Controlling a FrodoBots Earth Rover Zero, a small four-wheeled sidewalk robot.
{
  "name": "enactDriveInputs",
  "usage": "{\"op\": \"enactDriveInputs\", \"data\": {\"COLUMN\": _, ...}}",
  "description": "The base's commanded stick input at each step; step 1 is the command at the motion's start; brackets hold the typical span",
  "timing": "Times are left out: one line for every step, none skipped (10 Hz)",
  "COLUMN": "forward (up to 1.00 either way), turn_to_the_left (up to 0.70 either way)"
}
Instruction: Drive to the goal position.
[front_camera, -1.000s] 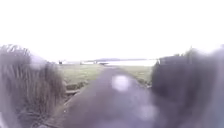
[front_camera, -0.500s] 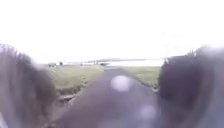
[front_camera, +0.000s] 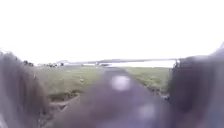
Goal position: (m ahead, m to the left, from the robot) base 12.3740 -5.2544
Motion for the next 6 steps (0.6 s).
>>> {"op": "enactDriveInputs", "data": {"forward": 0.70, "turn_to_the_left": 0.00}}
{"op": "enactDriveInputs", "data": {"forward": 0.70, "turn_to_the_left": 0.00}}
{"op": "enactDriveInputs", "data": {"forward": 0.70, "turn_to_the_left": 0.00}}
{"op": "enactDriveInputs", "data": {"forward": 0.70, "turn_to_the_left": 0.00}}
{"op": "enactDriveInputs", "data": {"forward": 0.70, "turn_to_the_left": 0.00}}
{"op": "enactDriveInputs", "data": {"forward": 0.70, "turn_to_the_left": 0.00}}
